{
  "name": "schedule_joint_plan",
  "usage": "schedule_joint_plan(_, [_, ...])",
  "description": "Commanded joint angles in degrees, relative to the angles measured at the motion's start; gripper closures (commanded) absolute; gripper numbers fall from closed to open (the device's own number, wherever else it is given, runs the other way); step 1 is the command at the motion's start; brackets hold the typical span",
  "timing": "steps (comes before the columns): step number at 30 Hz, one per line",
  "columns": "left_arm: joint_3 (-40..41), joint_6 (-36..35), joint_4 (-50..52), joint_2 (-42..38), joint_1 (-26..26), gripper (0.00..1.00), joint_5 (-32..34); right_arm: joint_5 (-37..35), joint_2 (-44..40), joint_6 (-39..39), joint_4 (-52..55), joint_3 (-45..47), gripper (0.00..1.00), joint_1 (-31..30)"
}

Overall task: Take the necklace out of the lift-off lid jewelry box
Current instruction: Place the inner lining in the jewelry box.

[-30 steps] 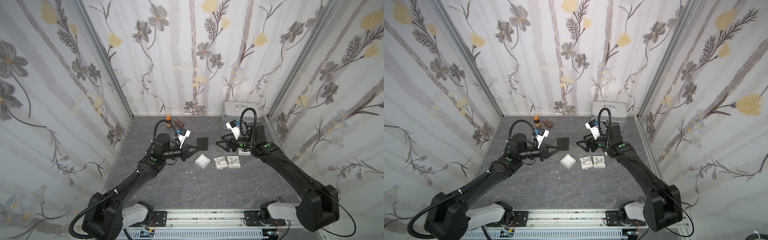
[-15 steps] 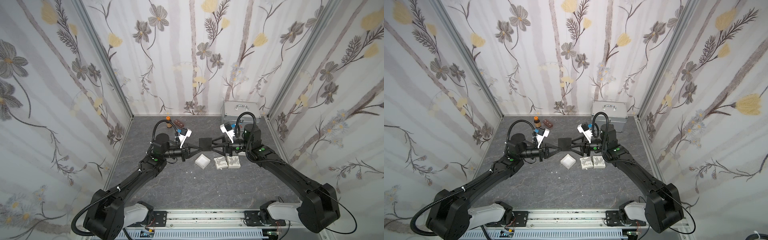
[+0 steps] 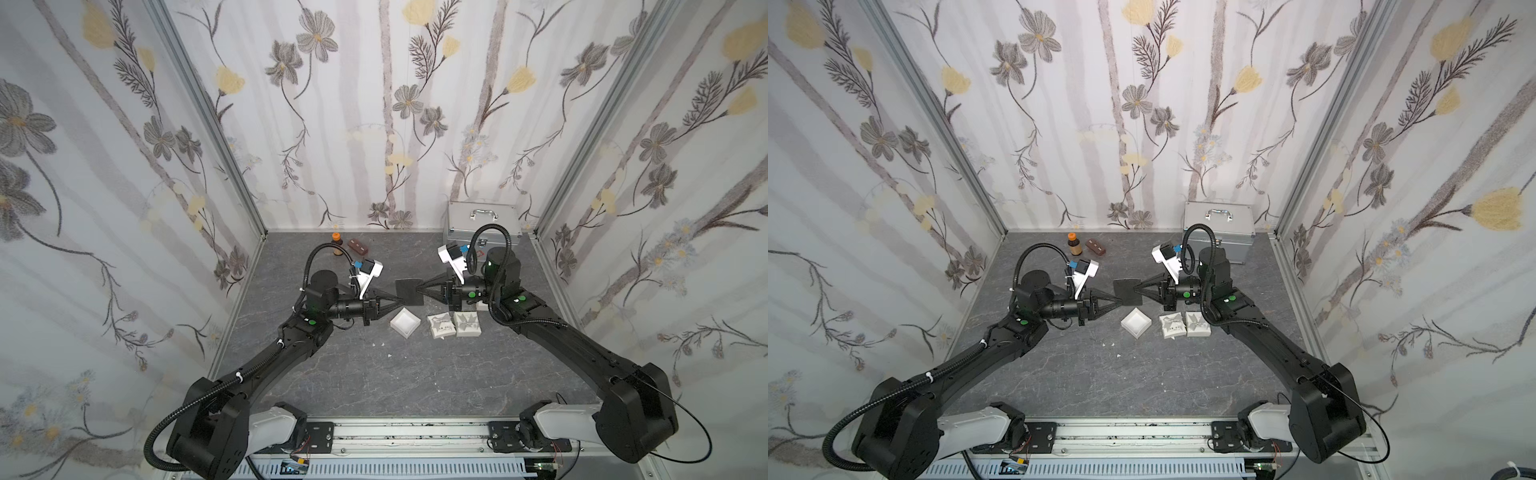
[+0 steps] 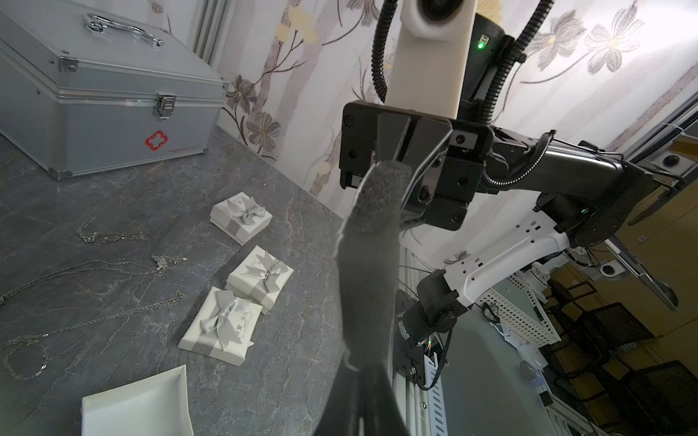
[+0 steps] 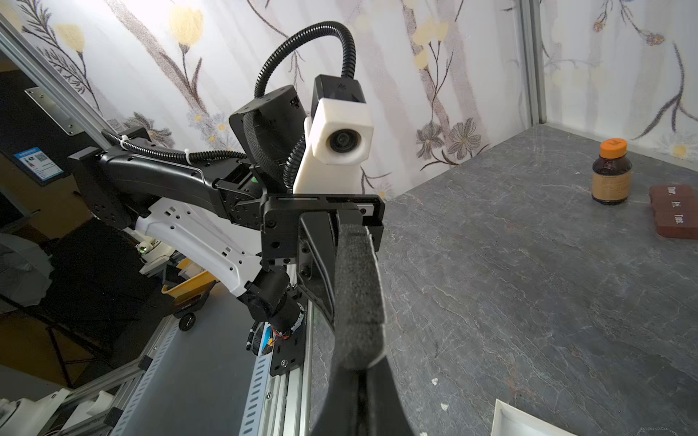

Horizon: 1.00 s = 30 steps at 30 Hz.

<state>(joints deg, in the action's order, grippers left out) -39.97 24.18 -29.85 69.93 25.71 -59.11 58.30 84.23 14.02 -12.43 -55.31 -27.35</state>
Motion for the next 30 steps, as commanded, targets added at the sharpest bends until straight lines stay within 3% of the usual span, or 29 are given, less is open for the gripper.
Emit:
schedule_joint_plan(1, [0.5, -0.7, -0.4, 0.2, -0.1, 0.64, 0.6, -5.7, 0.4, -1.2, 4.0, -1.4, 1.00, 0.0])
schedule_joint_plan(4, [0.8, -4.3, 5.8, -0.8, -0.1, 0.46, 6.8, -11.8, 1.6, -4.4, 13.2, -3.3, 1.00, 0.0])
schedule_joint_plan(7, [0.7, -8.8, 15.7, -1.9, -0.1, 0.42, 17.1, -20.1, 4.1, -7.8, 24.3, -5.9, 1.00, 0.1])
schedule_joint_plan(10, [0.1, -11.1, 24.6, -0.9, -0.1, 0.43, 25.7, -25.6, 9.6, -10.6, 33.7, -8.3, 1.00, -0.1])
schedule_joint_plan(14, [1.8, -12.0, 28.0, 0.8, 0.7, 0.44, 30.0, -27.8, 14.6, -11.5, 37.8, -9.4, 1.00, -1.0])
schedule_joint_plan(19, [5.9, -10.1, 25.5, 3.5, 3.1, 0.46, 32.8, -29.8, 20.6, -12.2, 41.2, -12.9, 1.00, -2.7])
schedule_joint_plan(25, [7.1, -7.9, 22.0, 10.4, 4.5, 0.60, 35.4, -29.7, 25.6, -12.0, 41.6, -17.3, 1.00, -4.2])
schedule_joint_plan(30, [5.0, -7.9, 20.2, 17.6, 5.5, 0.65, 36.2, -30.4, 28.9, -12.7, 43.7, -20.2, 1.00, -5.3])
